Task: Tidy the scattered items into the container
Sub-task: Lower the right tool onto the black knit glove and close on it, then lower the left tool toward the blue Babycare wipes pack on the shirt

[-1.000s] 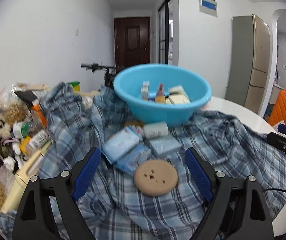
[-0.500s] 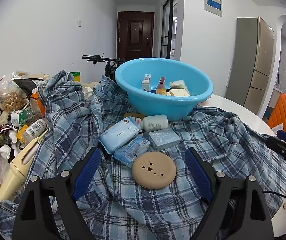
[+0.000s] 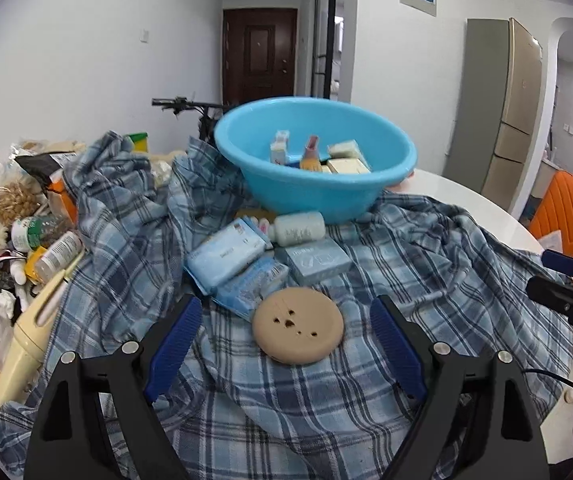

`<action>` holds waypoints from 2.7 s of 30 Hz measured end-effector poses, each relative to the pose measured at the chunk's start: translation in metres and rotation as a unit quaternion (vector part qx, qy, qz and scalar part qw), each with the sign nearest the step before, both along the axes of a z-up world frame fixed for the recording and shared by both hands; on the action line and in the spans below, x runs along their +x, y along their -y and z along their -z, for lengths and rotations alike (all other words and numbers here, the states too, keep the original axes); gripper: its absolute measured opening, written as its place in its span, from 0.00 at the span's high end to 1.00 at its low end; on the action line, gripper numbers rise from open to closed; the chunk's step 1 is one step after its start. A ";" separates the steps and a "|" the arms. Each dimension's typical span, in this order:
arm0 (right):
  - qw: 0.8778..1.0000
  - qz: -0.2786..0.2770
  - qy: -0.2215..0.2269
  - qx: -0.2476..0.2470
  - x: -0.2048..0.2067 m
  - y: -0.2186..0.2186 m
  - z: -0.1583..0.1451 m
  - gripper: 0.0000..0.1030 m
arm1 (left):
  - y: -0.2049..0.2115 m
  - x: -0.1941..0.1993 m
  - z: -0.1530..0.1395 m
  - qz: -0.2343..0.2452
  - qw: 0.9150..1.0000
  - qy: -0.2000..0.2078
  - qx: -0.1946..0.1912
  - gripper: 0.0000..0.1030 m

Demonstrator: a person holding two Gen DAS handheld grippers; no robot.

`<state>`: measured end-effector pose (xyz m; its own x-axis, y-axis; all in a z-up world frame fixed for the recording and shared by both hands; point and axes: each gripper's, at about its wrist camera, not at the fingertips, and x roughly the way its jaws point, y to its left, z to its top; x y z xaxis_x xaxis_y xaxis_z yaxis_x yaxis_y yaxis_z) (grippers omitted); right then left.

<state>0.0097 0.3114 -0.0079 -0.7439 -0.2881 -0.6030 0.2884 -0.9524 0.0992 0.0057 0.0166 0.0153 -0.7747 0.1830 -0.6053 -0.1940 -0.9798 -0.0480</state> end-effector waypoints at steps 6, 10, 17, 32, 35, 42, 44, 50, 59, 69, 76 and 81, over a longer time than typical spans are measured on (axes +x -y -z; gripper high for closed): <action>0.997 -0.070 0.020 0.026 0.007 0.022 0.006 0.04 | -0.015 -0.002 0.009 0.042 0.998 0.050 -0.019 0.15; 0.992 -0.117 0.042 0.029 0.014 0.036 0.015 0.04 | -0.017 -0.004 0.017 0.047 0.996 0.071 -0.011 0.15; 0.983 -0.162 0.078 0.041 0.021 0.060 0.042 0.04 | -0.016 -0.005 0.020 0.051 0.995 0.083 -0.008 0.15; 0.980 -0.160 0.109 0.053 0.017 0.070 0.068 0.63 | -0.015 -0.005 0.021 0.056 0.995 0.084 -0.014 0.15; 0.983 -0.146 0.102 0.043 0.016 0.064 0.061 0.63 | -0.009 -0.007 0.019 0.048 0.995 0.082 -0.010 0.15; 0.992 -0.106 0.056 0.036 0.017 0.048 0.037 0.65 | -0.008 -0.008 0.018 0.045 0.996 0.082 -0.010 0.15; 0.994 -0.097 0.045 0.033 0.015 0.043 0.030 0.66 | -0.009 -0.008 0.018 0.047 0.995 0.082 -0.011 0.15; 0.996 -0.079 0.036 0.023 0.008 0.036 0.023 0.75 | -0.016 -0.007 0.014 0.052 0.996 0.074 -0.003 0.15; 0.997 -0.077 0.023 0.024 0.010 0.038 0.021 0.77 | -0.023 -0.017 0.015 0.070 0.995 0.076 -0.002 0.15; 0.998 -0.056 0.032 0.015 0.008 0.026 0.026 0.77 | -0.026 -0.056 0.040 0.068 0.990 0.122 -0.012 0.15; 0.998 -0.052 0.031 0.008 0.001 0.025 0.026 0.77 | -0.013 -0.081 0.023 0.065 0.992 0.103 -0.022 0.15; 0.998 -0.057 0.029 0.002 -0.001 0.029 0.025 0.77 | -0.008 -0.116 0.016 0.109 0.986 0.120 -0.028 0.15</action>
<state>0.0088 0.2823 -0.0327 -0.6710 -0.3666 -0.6445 0.3887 -0.9141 0.1153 -0.1105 0.0245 -0.0010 -0.5535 0.2904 -0.7806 -0.3893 -0.9188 -0.0658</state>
